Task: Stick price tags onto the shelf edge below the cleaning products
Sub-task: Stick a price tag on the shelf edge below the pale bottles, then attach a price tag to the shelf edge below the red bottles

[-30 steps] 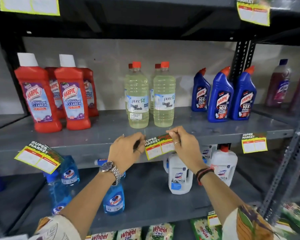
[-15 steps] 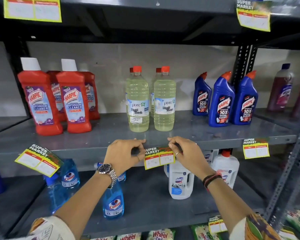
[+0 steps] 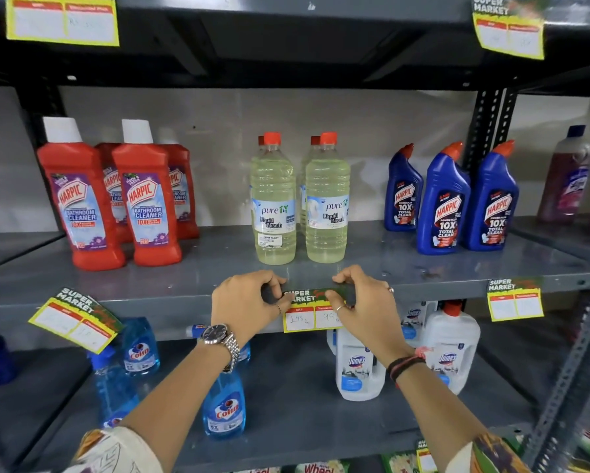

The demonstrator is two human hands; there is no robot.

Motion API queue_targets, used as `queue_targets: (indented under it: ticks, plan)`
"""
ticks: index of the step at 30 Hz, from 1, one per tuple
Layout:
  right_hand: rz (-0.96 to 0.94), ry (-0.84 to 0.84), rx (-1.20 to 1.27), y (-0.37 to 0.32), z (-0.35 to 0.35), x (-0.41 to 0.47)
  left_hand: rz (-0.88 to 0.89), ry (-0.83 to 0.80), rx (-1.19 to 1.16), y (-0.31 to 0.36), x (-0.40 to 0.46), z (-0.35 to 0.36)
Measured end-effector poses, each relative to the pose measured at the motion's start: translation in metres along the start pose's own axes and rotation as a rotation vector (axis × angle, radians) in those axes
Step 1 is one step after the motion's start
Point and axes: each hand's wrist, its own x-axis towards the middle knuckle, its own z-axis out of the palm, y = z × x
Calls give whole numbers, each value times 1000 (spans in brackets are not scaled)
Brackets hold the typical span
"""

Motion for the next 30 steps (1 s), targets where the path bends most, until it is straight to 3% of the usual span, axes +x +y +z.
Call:
queue_targets:
  ticks: [5, 11, 18, 24, 30]
  plan:
    - [46, 52, -53, -10, 9, 5, -16, 48, -63, 0, -3, 6]
    - [141, -97, 200, -1, -6, 15, 64, -17, -43, -11, -7, 6]
    - [206, -179, 271, -4, -18, 21, 98, -106, -142, -38, -14, -21]
    - [31, -104, 248, -78, 17, 12, 27, 32, 193, -122, -15, -106]
    - [-89, -217, 347, -175, 97, -4, -141, -1, -66, -217, -19, -176]
